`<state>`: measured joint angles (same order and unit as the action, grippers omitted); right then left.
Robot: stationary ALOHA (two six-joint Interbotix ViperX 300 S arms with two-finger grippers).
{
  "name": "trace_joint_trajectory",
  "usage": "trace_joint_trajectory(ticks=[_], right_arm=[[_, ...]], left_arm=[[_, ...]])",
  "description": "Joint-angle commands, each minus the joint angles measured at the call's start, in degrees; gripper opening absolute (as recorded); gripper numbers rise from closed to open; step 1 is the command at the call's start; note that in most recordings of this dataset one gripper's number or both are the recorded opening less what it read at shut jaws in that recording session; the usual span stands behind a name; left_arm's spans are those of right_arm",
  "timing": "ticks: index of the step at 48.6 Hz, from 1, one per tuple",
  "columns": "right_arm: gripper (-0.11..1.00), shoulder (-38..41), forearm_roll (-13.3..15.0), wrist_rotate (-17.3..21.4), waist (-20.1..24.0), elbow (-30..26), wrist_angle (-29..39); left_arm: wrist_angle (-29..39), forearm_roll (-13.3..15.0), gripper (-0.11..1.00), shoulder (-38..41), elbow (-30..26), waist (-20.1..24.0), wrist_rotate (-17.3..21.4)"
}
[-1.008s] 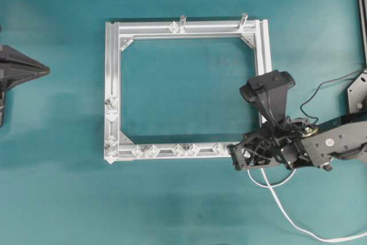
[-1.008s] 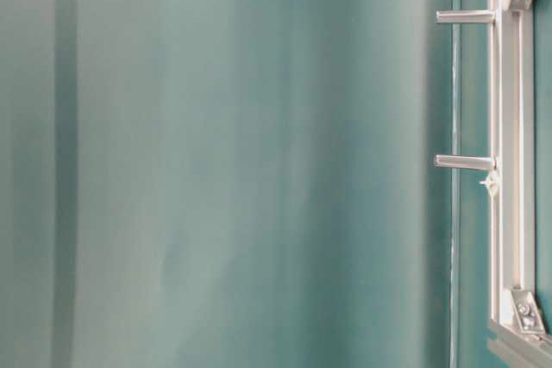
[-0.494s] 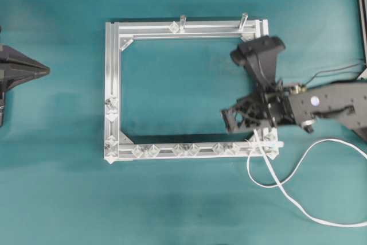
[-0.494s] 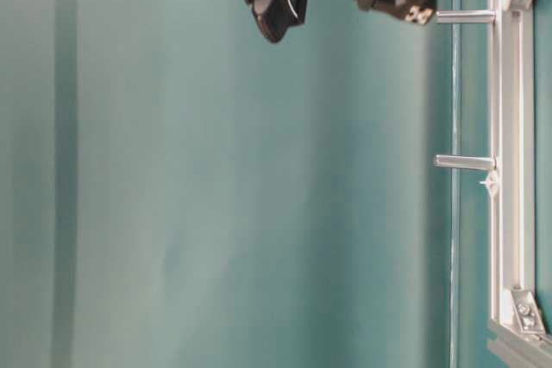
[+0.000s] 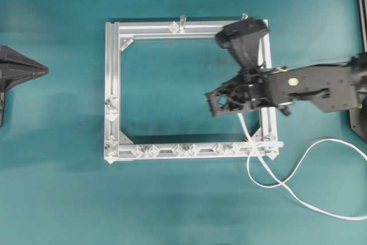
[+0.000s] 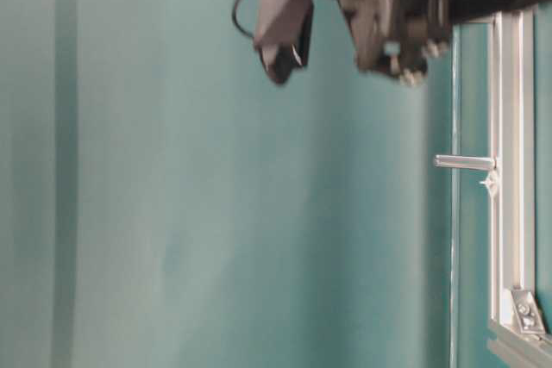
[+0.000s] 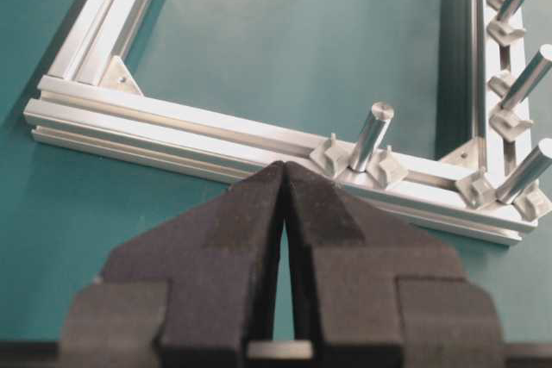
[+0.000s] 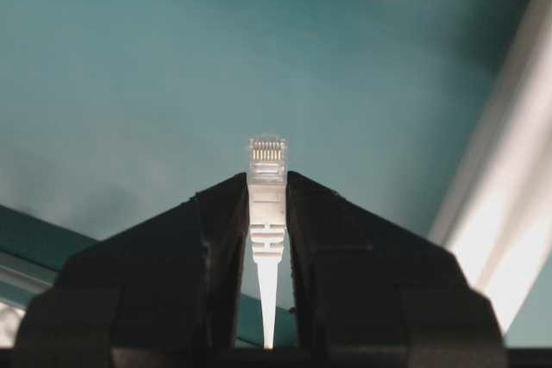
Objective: Move the cable alternately left and right between 8 closely spaced pins so it hooks onto each one.
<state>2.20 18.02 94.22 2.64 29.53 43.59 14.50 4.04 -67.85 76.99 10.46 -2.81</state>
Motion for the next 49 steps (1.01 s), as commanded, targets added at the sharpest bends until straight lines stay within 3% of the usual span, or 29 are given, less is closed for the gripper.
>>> trace_joint_trajectory(ticks=[1,13,24,32,49], right_arm=[[0.15,1.58,0.00,-0.70,-0.09,-4.22,-0.79],[0.15,6.06,0.00,-2.46,-0.09,-10.63,-0.44],[0.15,7.12,-0.26,-2.29,-0.09,-11.87,0.26],[0.15,6.94,-2.81,-2.29,0.97,-12.13,1.58],[0.15,6.94,-3.34,2.11,6.50,-13.62,2.20]], left_arm=[[-0.53,-0.09,0.03,0.09,-0.53,-0.09,-0.44],[-0.44,-0.09,0.03,-0.09,-0.53,-0.09,-0.35],[-0.44,-0.09,0.03,-0.18,-0.53,-0.09,-0.35],[-0.44,-0.09,0.03,-0.18,-0.53,-0.09,-0.35],[-0.88,-0.18,0.03,-0.18,-0.09,-0.09,-0.35]])
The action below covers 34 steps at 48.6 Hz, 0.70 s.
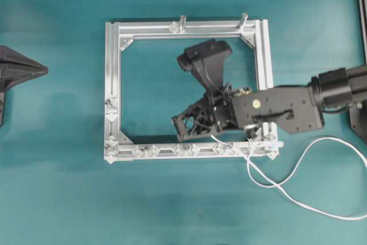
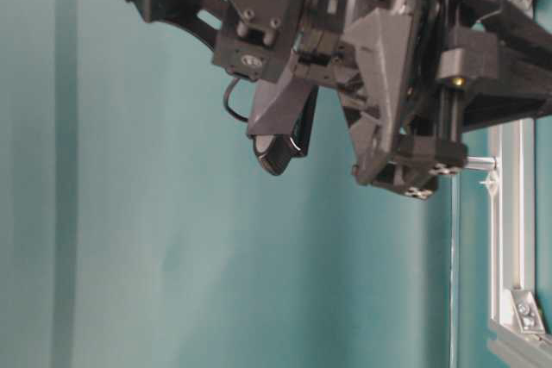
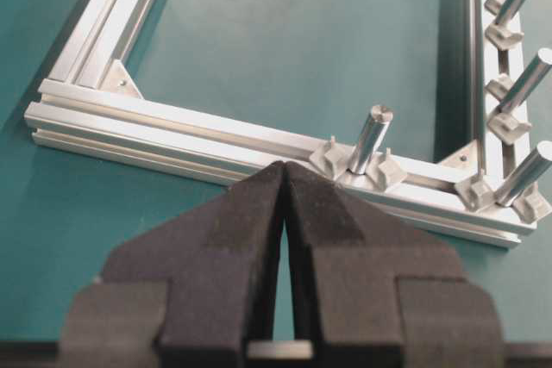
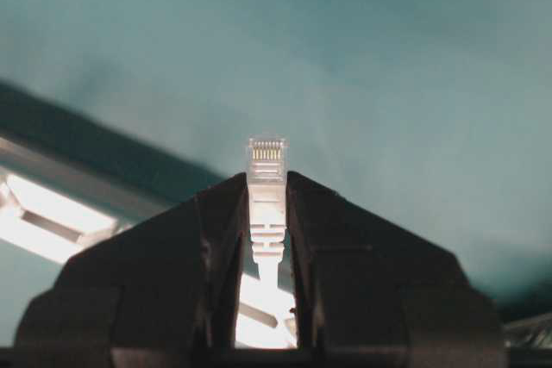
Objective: Move the cable alternately left and right between 8 closely spaced pins so it hooks onto each one.
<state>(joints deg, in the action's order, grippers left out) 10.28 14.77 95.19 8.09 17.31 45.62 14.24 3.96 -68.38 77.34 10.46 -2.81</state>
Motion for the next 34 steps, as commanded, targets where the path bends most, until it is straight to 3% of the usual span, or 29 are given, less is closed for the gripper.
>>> trace_joint_trajectory(ticks=[1,34], right_arm=[[0.15,-1.14,-0.09,1.58,1.32,-1.41,0.18],[0.15,-1.05,-0.09,11.16,8.17,-1.49,0.18]], left_arm=[[-0.70,0.00,0.03,0.35,-0.44,-0.09,-0.35],[-0.79,0.00,0.03,0.35,-0.44,0.00,-0.35]])
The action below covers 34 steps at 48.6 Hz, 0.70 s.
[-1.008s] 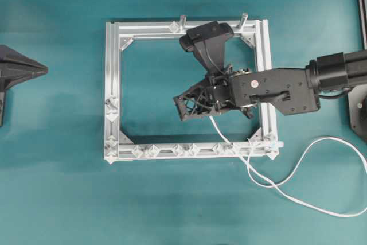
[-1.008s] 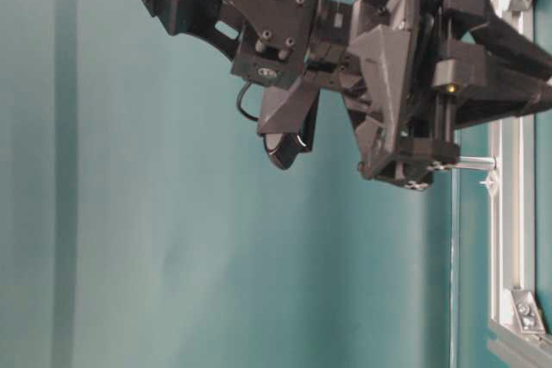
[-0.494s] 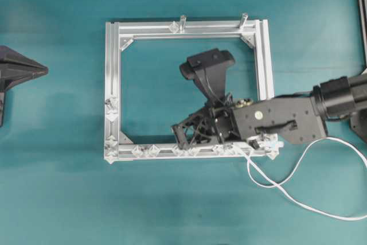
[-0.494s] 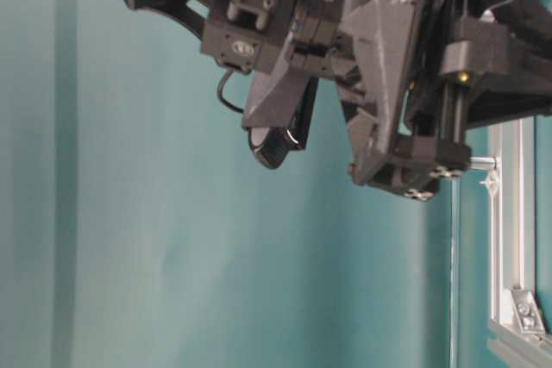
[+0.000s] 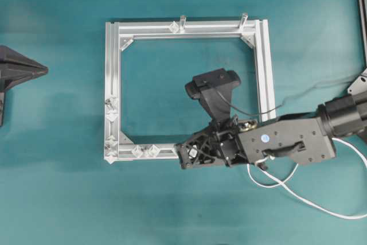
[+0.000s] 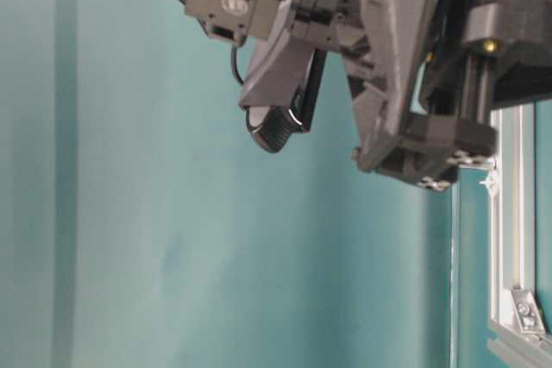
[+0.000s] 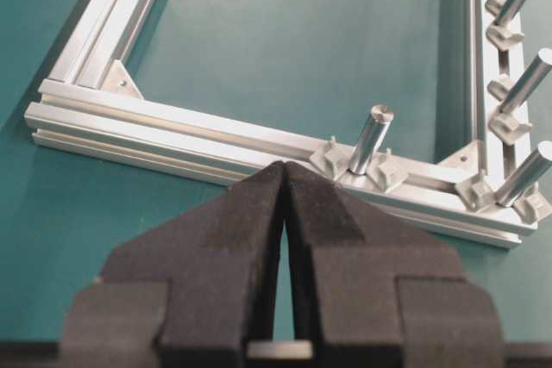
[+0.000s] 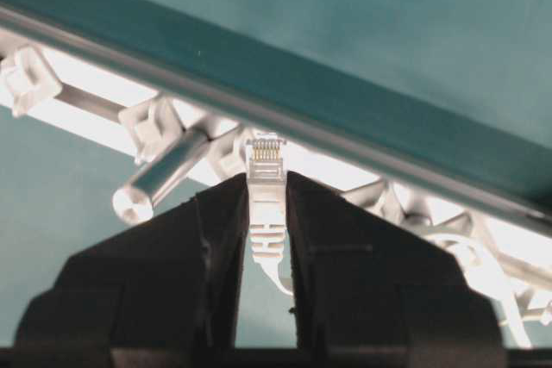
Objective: Move the cable alternately left and right between 8 closely spaced pins so it hooks onto each one.
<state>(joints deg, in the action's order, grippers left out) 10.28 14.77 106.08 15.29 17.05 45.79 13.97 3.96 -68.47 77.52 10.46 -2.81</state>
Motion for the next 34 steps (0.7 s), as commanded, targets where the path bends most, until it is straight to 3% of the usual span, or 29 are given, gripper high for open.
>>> trace_joint_trajectory(ticks=[1,34], right_arm=[[0.15,-1.14,-0.09,0.53,1.14,-1.23,0.00],[0.15,-1.05,0.09,1.58,1.93,-0.70,0.00]], left_arm=[[-0.44,-0.09,0.03,0.44,-0.62,-0.09,-0.35],[-0.53,-0.09,0.03,0.35,-0.62,-0.09,-0.44]])
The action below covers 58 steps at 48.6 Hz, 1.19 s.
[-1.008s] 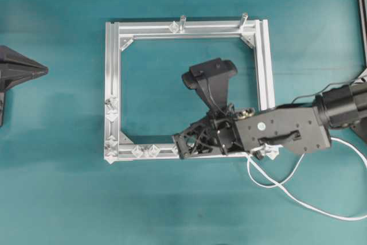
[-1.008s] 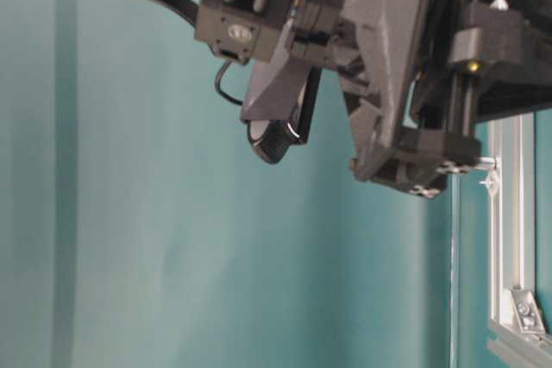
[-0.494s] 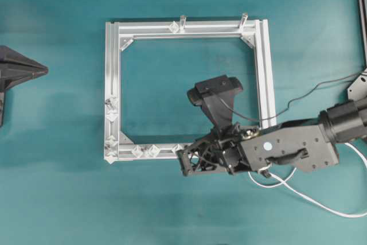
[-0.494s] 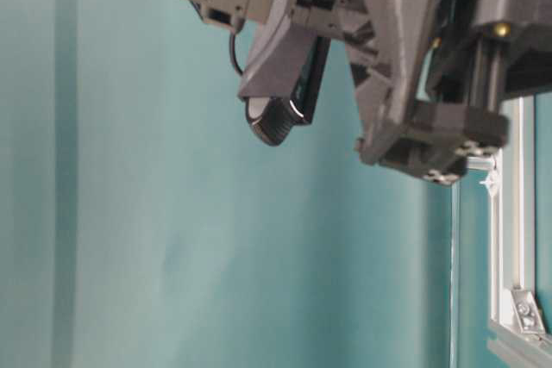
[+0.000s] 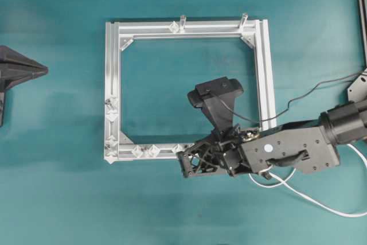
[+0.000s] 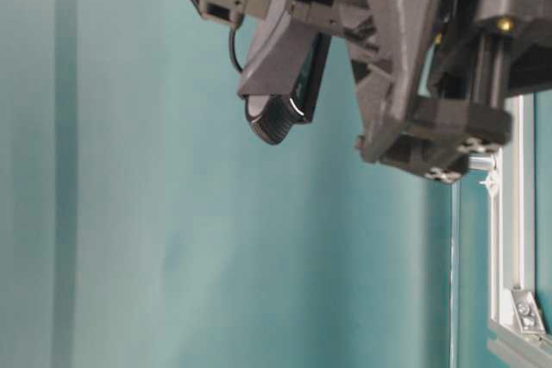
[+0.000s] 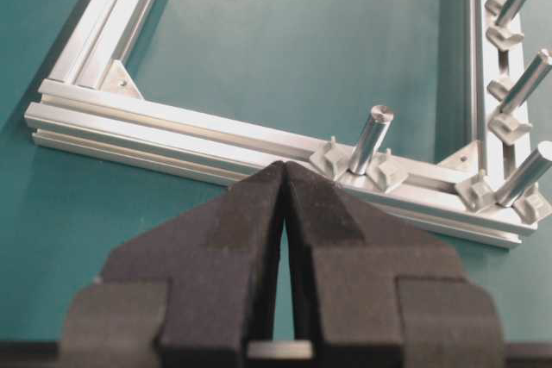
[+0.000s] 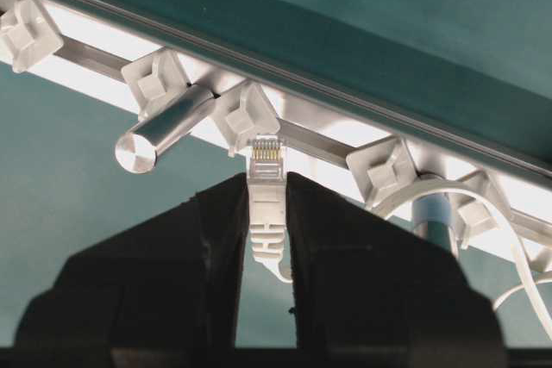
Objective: Move the cable alternately left and right between 8 closely spaced pins so it hooks onto each one.
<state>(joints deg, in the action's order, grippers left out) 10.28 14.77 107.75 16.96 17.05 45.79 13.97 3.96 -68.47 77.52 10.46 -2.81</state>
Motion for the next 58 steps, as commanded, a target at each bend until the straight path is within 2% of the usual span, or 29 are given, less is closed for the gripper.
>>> trace_joint_trajectory(ticks=[1,21,32,44,58], right_arm=[[0.15,-1.14,0.09,-0.09,0.26,-0.70,0.00],[0.15,-1.14,-0.44,0.79,2.55,-2.02,0.44],[0.15,-0.97,-0.62,5.62,6.59,-3.96,3.52],[0.15,1.05,-0.62,9.93,10.55,-7.12,3.78],[0.15,4.13,0.09,9.49,10.37,-10.63,3.60]], left_arm=[[-0.44,-0.09,0.03,0.44,-0.62,-0.09,-0.44],[-0.53,0.00,0.03,0.35,-0.62,-0.09,-0.44],[-0.53,0.00,0.03,0.35,-0.62,-0.09,-0.44],[-0.44,-0.09,0.03,0.44,-0.62,-0.09,-0.44],[-0.53,0.00,0.03,0.35,-0.62,-0.09,-0.44]])
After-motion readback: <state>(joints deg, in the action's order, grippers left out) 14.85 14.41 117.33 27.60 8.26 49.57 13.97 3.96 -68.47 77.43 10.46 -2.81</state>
